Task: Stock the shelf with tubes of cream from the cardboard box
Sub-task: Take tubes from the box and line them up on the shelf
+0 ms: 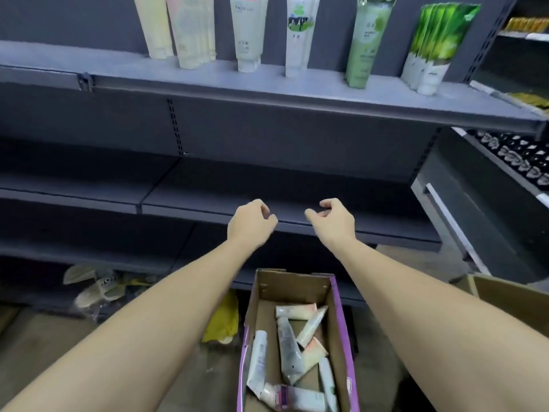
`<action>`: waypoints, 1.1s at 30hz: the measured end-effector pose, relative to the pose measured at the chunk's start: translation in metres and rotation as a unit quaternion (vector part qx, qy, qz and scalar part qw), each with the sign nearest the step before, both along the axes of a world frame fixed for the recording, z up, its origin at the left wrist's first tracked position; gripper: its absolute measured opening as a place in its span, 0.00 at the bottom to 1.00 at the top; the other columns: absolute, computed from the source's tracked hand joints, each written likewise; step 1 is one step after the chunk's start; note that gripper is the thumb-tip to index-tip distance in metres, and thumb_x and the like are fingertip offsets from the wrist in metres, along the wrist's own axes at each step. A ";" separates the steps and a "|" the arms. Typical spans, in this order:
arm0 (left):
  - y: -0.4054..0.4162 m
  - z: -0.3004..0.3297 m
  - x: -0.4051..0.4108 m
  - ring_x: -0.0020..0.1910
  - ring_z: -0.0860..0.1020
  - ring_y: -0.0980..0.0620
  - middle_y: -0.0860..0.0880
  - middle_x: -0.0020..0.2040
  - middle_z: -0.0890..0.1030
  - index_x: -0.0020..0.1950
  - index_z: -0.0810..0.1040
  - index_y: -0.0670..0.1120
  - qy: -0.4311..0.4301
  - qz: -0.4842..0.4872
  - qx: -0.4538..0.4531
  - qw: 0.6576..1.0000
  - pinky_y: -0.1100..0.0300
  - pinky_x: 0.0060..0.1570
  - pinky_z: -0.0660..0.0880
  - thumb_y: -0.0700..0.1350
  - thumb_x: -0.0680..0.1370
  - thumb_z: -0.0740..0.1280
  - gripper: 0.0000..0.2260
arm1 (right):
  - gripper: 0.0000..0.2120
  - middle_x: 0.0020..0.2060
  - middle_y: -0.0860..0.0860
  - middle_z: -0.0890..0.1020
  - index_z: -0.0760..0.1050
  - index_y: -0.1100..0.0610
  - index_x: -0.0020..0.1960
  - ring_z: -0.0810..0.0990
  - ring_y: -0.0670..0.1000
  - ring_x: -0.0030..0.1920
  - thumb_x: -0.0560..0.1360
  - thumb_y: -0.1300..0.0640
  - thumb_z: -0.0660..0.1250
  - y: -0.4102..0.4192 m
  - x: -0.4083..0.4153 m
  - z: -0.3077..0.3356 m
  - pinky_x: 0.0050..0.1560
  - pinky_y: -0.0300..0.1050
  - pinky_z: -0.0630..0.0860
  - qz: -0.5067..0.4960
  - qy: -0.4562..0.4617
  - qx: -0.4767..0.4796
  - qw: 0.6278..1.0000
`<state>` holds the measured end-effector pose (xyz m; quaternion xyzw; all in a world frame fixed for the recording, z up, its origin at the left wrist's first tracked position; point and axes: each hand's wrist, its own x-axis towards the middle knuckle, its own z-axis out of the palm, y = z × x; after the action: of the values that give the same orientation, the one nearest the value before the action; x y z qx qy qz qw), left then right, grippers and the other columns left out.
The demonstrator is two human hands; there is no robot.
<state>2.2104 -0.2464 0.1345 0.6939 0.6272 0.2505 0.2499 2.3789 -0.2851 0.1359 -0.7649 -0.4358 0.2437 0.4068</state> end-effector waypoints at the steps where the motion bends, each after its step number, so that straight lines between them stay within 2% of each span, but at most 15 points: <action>1: -0.002 -0.014 0.004 0.47 0.78 0.51 0.53 0.49 0.80 0.52 0.77 0.51 -0.002 -0.006 -0.014 1.000 0.58 0.43 0.73 0.51 0.76 0.66 0.08 | 0.21 0.48 0.47 0.80 0.71 0.52 0.65 0.78 0.50 0.50 0.75 0.47 0.68 -0.003 0.000 -0.013 0.48 0.43 0.73 -0.001 0.003 -0.013 1.000; 4: -0.008 -0.054 0.012 0.49 0.79 0.49 0.52 0.51 0.81 0.55 0.78 0.50 0.003 -0.018 -0.051 0.999 0.57 0.45 0.75 0.50 0.75 0.66 0.10 | 0.22 0.49 0.48 0.80 0.71 0.53 0.66 0.79 0.50 0.51 0.75 0.47 0.69 -0.011 -0.002 -0.050 0.51 0.43 0.74 -0.005 0.010 -0.050 0.999; 7: -0.014 -0.095 0.018 0.48 0.79 0.49 0.52 0.51 0.81 0.57 0.78 0.51 0.011 -0.031 -0.093 0.995 0.57 0.46 0.75 0.50 0.76 0.66 0.11 | 0.22 0.45 0.47 0.80 0.70 0.54 0.67 0.79 0.49 0.49 0.75 0.48 0.68 -0.018 -0.003 -0.088 0.49 0.44 0.75 -0.007 0.016 -0.092 0.996; 11: -0.024 -0.155 0.022 0.52 0.79 0.47 0.50 0.53 0.81 0.58 0.77 0.50 0.024 -0.051 -0.165 0.985 0.56 0.49 0.76 0.47 0.75 0.66 0.12 | 0.22 0.42 0.45 0.78 0.70 0.56 0.67 0.77 0.48 0.50 0.76 0.50 0.69 -0.026 -0.004 -0.137 0.50 0.40 0.70 -0.019 0.022 -0.148 0.989; 14: -0.030 -0.198 0.024 0.52 0.79 0.47 0.49 0.54 0.81 0.60 0.76 0.50 0.044 -0.071 -0.218 0.972 0.56 0.47 0.76 0.46 0.74 0.65 0.14 | 0.22 0.41 0.45 0.77 0.70 0.58 0.67 0.76 0.48 0.49 0.76 0.53 0.68 -0.034 -0.003 -0.173 0.50 0.39 0.68 -0.032 0.030 -0.198 0.979; 17: -0.033 -0.237 0.027 0.54 0.79 0.44 0.47 0.56 0.81 0.61 0.76 0.50 0.069 -0.096 -0.249 0.961 0.55 0.49 0.77 0.44 0.75 0.63 0.14 | 0.21 0.45 0.47 0.78 0.70 0.56 0.67 0.78 0.51 0.54 0.76 0.53 0.67 -0.042 0.000 -0.207 0.49 0.39 0.67 -0.052 0.035 -0.243 0.968; 21: -0.035 -0.277 0.035 0.57 0.78 0.43 0.46 0.59 0.80 0.63 0.75 0.51 0.094 -0.120 -0.279 0.948 0.56 0.52 0.75 0.42 0.76 0.63 0.16 | 0.20 0.50 0.50 0.81 0.71 0.55 0.66 0.79 0.52 0.53 0.75 0.53 0.68 -0.052 0.004 -0.249 0.48 0.41 0.70 -0.064 0.037 -0.301 0.951; 25: -0.035 -0.314 0.043 0.58 0.78 0.44 0.46 0.59 0.80 0.64 0.74 0.53 0.124 -0.158 -0.299 0.933 0.56 0.53 0.75 0.41 0.76 0.64 0.17 | 0.22 0.58 0.54 0.81 0.70 0.57 0.67 0.78 0.56 0.60 0.75 0.52 0.69 -0.060 0.011 -0.289 0.54 0.42 0.70 -0.062 0.036 -0.362 0.930; 28: -0.034 -0.342 0.046 0.60 0.76 0.44 0.45 0.61 0.78 0.66 0.73 0.53 0.166 -0.193 -0.288 0.923 0.53 0.55 0.75 0.38 0.76 0.63 0.20 | 0.21 0.61 0.58 0.79 0.70 0.60 0.66 0.76 0.59 0.63 0.76 0.52 0.67 -0.065 0.016 -0.321 0.58 0.45 0.71 -0.061 0.030 -0.423 0.904; 33: -0.034 -0.386 0.055 0.69 0.65 0.43 0.46 0.73 0.63 0.77 0.63 0.52 0.249 -0.303 -0.244 0.887 0.49 0.63 0.71 0.36 0.78 0.63 0.28 | 0.22 0.65 0.60 0.74 0.67 0.61 0.67 0.73 0.60 0.66 0.75 0.56 0.65 -0.088 0.019 -0.381 0.63 0.48 0.70 -0.044 0.024 -0.529 0.847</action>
<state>2.2654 -0.2804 -0.2519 0.8072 0.4690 -0.1793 0.3103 2.3983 -0.3727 -0.2448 -0.8767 -0.1967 0.4374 -0.0383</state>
